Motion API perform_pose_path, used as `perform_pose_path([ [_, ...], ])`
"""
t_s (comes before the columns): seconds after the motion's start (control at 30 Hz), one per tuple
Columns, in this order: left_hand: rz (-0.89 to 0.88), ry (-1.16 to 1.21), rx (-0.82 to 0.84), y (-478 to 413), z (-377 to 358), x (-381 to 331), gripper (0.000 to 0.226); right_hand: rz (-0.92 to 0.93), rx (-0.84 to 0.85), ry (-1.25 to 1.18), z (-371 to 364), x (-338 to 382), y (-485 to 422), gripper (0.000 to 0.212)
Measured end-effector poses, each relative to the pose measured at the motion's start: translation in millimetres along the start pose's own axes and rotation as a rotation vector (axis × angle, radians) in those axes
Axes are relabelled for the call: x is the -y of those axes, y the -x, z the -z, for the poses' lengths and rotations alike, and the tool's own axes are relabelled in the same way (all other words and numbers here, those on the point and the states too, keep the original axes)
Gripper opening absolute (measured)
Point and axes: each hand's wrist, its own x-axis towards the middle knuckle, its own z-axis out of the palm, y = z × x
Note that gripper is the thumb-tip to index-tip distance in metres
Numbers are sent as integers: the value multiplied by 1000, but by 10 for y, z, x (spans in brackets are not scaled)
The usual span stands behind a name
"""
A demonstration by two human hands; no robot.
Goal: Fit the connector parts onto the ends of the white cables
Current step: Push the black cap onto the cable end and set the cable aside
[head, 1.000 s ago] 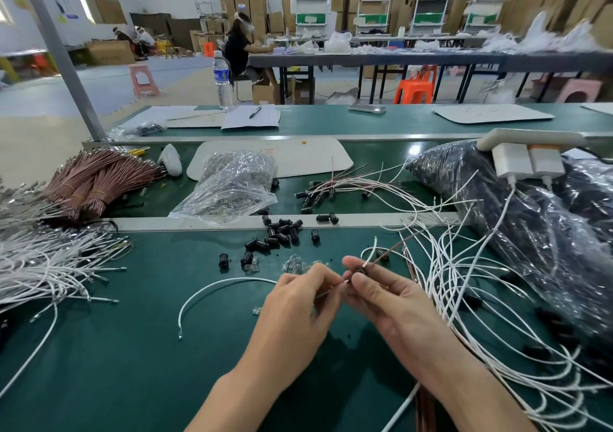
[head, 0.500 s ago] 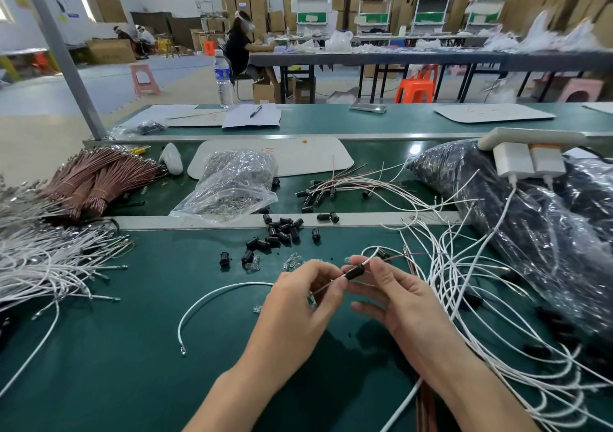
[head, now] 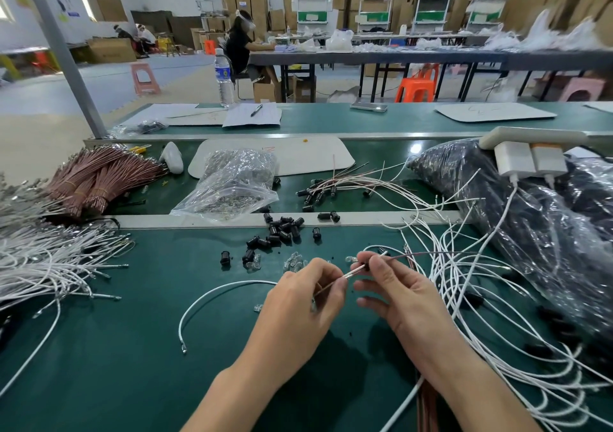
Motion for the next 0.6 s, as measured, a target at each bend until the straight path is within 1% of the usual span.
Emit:
perform_pose_path([
  [0.07, -1, 4, 6, 1, 9, 2, 23, -31, -23, -73, 1, 17, -10, 32],
  [0.17, -13, -9, 24, 9, 20, 1, 18, -93, -25, -124, 5, 45, -12, 31],
  [0.27, -36, -41, 28, 15, 35, -6, 15, -115, -75, -147, 24, 64, -16, 25],
  [0.47, -72, -82, 42, 10, 57, -10, 20, -2, -187, -253, 103, 127, -28, 19],
  [0.6, -74, -114, 45, 15, 72, 21, 20, 38, -209, -241, 125, 150, -21, 16],
])
